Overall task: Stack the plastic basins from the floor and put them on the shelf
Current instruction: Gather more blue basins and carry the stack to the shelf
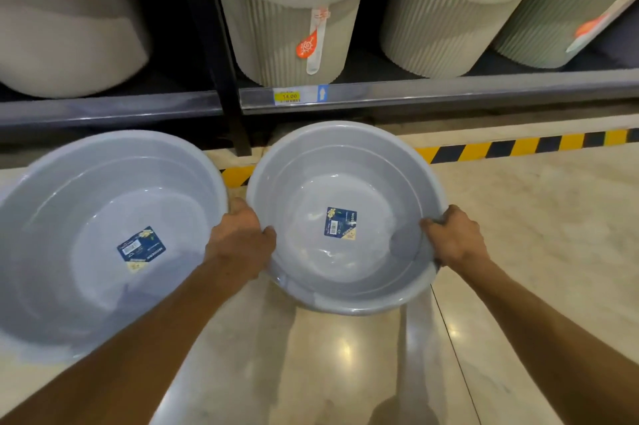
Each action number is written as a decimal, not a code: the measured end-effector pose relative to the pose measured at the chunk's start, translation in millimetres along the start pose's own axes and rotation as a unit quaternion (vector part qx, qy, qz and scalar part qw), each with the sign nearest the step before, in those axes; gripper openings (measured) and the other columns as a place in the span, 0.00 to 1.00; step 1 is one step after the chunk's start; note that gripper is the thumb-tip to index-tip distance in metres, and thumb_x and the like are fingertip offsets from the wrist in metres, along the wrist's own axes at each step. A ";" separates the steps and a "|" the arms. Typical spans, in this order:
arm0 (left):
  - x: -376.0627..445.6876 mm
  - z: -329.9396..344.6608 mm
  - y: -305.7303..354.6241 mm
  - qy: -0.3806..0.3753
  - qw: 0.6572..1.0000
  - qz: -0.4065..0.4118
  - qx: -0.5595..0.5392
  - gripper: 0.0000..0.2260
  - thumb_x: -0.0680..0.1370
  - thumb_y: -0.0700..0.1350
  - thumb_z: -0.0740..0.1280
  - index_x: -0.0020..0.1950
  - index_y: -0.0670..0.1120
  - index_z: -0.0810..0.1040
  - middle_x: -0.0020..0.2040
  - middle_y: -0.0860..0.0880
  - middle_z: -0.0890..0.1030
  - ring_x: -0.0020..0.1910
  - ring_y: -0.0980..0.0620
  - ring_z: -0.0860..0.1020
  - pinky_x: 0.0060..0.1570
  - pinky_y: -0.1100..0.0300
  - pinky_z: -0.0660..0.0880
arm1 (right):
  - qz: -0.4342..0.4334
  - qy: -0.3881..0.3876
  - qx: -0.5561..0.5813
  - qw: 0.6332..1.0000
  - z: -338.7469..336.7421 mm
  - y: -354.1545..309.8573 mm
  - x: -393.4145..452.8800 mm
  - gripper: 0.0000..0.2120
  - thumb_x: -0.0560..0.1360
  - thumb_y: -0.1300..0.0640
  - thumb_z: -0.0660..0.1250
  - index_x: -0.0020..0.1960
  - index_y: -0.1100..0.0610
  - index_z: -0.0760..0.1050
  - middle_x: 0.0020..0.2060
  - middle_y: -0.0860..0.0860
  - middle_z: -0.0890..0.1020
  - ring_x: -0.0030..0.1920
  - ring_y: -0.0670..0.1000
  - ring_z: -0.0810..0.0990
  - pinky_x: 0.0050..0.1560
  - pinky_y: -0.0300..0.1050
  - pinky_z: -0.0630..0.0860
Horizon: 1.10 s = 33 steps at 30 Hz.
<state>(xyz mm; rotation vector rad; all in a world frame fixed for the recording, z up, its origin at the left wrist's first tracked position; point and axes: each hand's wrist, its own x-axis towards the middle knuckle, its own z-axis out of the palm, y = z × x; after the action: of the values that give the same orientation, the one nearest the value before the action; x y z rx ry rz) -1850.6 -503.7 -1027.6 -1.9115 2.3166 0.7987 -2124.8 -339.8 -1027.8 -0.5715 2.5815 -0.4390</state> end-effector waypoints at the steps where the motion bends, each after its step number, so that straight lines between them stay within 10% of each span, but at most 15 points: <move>1: -0.5 0.1 2.2 -0.010 1.000 -0.014 -0.024 0.18 0.81 0.52 0.66 0.65 0.43 0.68 0.37 0.52 0.66 0.29 0.55 0.68 0.12 0.68 0.60 | 0.000 0.004 -0.003 1.000 -3.2 -2.2 -2.7 0.16 0.78 0.51 0.65 0.59 0.61 0.72 0.48 0.59 0.79 0.44 0.63 0.79 0.45 0.54 0.79; 11: -7.6 -43.4 19.9 0.024 0.994 0.049 -0.097 0.16 0.81 0.49 0.64 0.65 0.42 0.69 0.57 0.40 0.80 0.52 0.39 0.80 0.52 0.48 0.79 | -0.011 0.047 0.004 0.999 -56.4 -33.3 -24.9 0.15 0.77 0.52 0.67 0.60 0.60 0.74 0.49 0.60 0.79 0.47 0.64 0.79 0.50 0.59 0.79; 25: -47.9 -199.0 -68.0 0.126 0.987 -0.016 -0.097 0.13 0.75 0.48 0.70 0.51 0.42 0.70 0.40 0.45 0.79 0.32 0.48 0.78 0.20 0.62 0.69 | -0.180 0.000 0.093 0.979 -70.4 -161.9 -84.9 0.10 0.73 0.52 0.70 0.51 0.54 0.73 0.43 0.53 0.79 0.41 0.55 0.80 0.44 0.56 0.82; 33: -69.9 -212.8 -179.3 0.146 0.977 -0.132 -0.082 0.15 0.76 0.51 0.69 0.55 0.43 0.71 0.45 0.42 0.79 0.39 0.40 0.79 0.35 0.51 0.77 | -0.233 -0.076 0.044 0.969 4.0 -238.7 -122.0 0.13 0.71 0.51 0.71 0.51 0.58 0.78 0.49 0.59 0.82 0.49 0.63 0.81 0.52 0.61 0.81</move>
<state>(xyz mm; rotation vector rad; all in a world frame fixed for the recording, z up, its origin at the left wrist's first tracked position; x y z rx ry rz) -1605.8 -546.1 -884.1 -2.4944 2.1231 0.7448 -1948.7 -490.2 -892.9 -1.1382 2.2578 -0.6295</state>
